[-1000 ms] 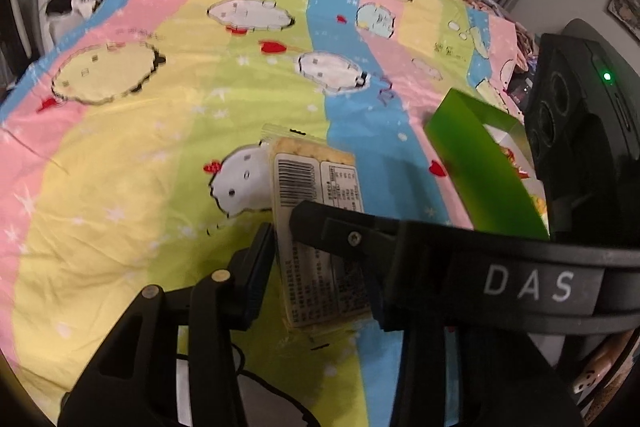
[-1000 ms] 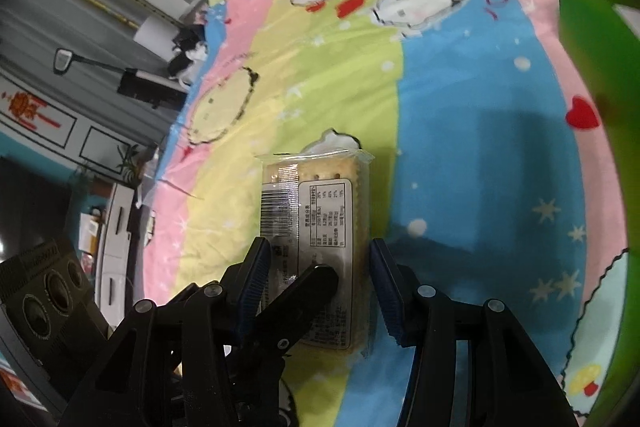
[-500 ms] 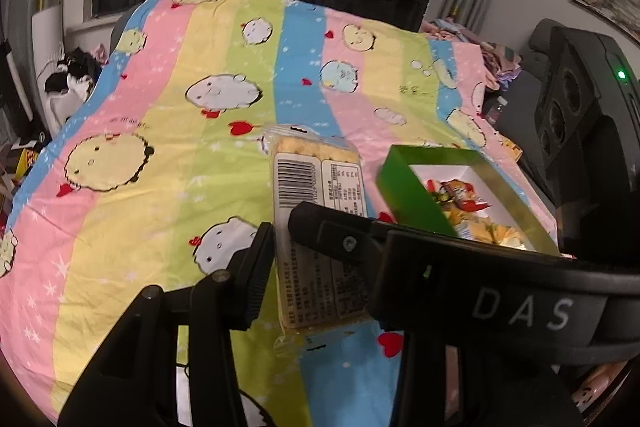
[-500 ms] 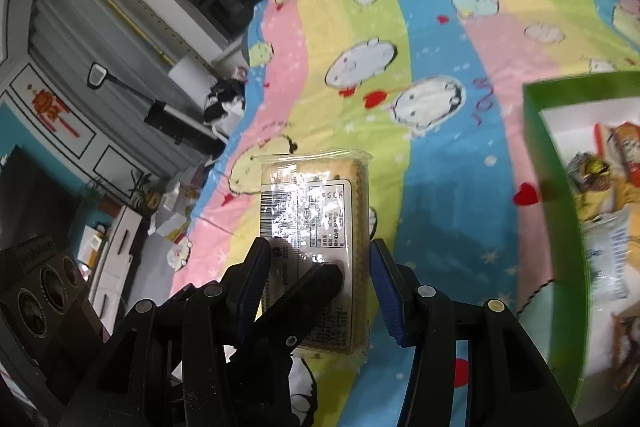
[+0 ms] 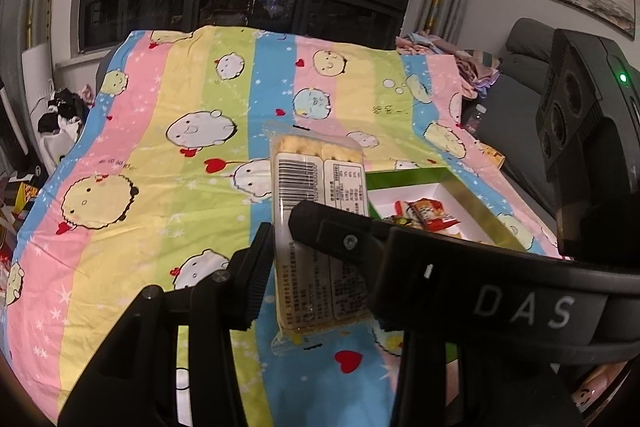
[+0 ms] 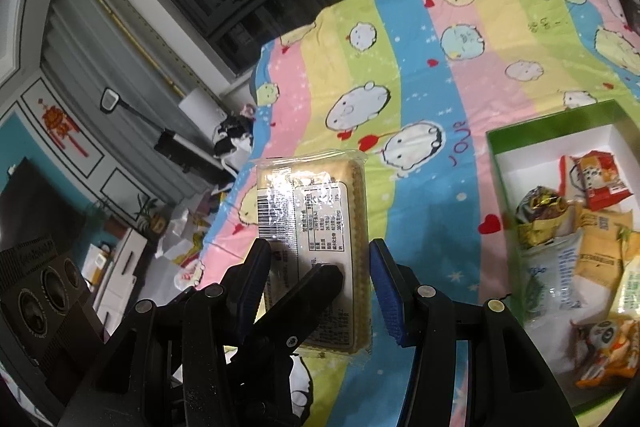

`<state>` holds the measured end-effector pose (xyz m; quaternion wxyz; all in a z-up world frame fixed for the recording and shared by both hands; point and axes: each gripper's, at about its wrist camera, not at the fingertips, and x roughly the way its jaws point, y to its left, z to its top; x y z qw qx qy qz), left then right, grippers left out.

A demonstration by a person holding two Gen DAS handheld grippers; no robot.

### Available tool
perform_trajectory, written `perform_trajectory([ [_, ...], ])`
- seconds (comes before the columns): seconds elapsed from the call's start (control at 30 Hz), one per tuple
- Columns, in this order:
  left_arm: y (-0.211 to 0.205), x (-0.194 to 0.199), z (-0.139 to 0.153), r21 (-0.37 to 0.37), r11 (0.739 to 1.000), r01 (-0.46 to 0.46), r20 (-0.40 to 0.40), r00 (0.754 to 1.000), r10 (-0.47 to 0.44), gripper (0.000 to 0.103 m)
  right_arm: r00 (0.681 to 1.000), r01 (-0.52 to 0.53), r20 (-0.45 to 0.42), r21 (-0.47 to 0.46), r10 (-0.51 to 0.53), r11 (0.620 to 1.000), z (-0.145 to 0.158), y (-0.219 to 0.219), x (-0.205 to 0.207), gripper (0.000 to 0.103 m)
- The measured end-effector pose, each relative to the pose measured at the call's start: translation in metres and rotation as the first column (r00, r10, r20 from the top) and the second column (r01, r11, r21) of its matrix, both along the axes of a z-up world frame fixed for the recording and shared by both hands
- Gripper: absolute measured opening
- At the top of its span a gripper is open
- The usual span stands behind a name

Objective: Organize snacks
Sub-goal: 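Lift the cream biscuit packet and carry it toward the green box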

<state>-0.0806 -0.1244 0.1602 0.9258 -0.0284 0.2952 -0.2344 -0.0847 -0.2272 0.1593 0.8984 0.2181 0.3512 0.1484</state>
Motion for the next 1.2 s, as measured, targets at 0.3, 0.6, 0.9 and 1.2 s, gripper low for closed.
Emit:
perform_trajectory([
  [0.3, -0.019, -0.009, 0.010, -0.005, 1.000, 0.025, 0.022, 0.999, -0.025, 0.041, 0.998, 0.033, 0.049, -0.010, -0.033, 0.999, 0.012, -0.017, -0.013, 0.054],
  [0.6, -0.045, -0.009, 0.014, 0.006, 0.999, 0.054, 0.027, 0.998, -0.054, 0.041, 0.995, 0.079, 0.054, 0.010, -0.080, 0.997, 0.014, -0.045, -0.020, 0.054],
  [0.9, -0.073, -0.008, 0.011, 0.012, 0.994, 0.105, 0.025, 0.994, -0.106, 0.041, 0.990, 0.130, 0.054, 0.018, -0.131, 0.991, 0.013, -0.073, -0.026, 0.054],
  [1.2, -0.097, -0.002, 0.005, 0.010, 0.990, 0.144, 0.001, 0.990, -0.144, 0.041, 0.983, 0.182, 0.030, 0.026, -0.182, 0.983, 0.006, -0.096, -0.026, 0.054],
])
